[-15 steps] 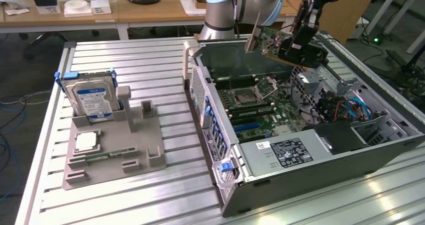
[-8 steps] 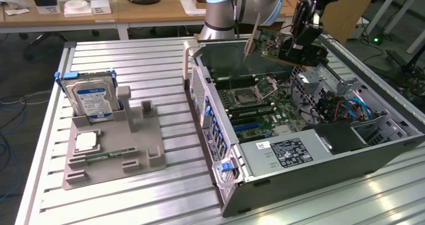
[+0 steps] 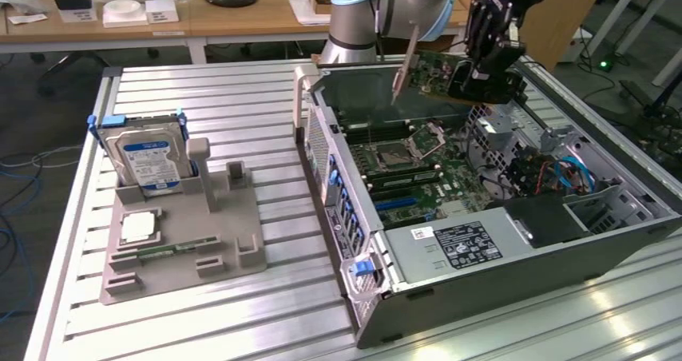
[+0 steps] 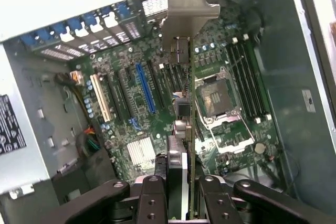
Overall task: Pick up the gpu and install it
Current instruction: 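Insert the gpu into the slot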
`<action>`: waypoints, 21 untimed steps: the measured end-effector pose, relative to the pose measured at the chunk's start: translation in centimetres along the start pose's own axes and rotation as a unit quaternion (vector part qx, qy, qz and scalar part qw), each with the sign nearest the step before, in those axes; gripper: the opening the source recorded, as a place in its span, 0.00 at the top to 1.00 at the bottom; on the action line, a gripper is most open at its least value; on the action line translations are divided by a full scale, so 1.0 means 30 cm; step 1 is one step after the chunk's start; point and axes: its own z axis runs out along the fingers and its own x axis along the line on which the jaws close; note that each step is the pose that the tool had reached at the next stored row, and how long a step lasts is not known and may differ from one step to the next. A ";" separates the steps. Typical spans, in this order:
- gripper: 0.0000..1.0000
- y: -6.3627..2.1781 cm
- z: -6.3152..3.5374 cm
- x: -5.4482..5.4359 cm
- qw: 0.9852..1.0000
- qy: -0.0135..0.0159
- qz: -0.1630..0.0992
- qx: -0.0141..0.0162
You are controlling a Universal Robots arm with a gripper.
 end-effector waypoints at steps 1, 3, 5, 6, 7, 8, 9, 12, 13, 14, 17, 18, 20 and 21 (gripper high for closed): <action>0.72 0.000 0.001 0.000 1.000 -0.001 -0.002 0.002; 0.72 0.000 0.005 0.000 1.000 -0.002 -0.006 0.008; 0.72 0.000 0.008 0.000 1.000 -0.004 -0.011 0.010; 0.72 0.000 0.010 0.000 1.000 -0.004 -0.018 0.010; 0.72 0.000 0.012 0.000 1.000 -0.004 -0.026 0.011; 0.72 0.000 0.014 0.000 0.999 -0.004 -0.035 0.011; 0.72 0.000 0.015 0.000 0.999 -0.005 -0.044 0.012; 0.72 0.000 0.021 0.000 0.998 -0.005 -0.066 0.015; 0.72 0.000 0.023 0.000 0.997 -0.006 -0.074 0.016; 0.72 -0.001 0.024 0.000 0.997 -0.006 -0.081 0.017; 0.72 0.000 0.028 0.000 0.995 -0.009 -0.100 0.018; 0.72 0.000 0.029 0.000 0.994 -0.012 -0.103 0.017; 0.72 0.000 0.030 0.000 0.994 -0.020 -0.110 0.016; 0.72 0.000 0.031 0.000 0.993 -0.027 -0.113 0.014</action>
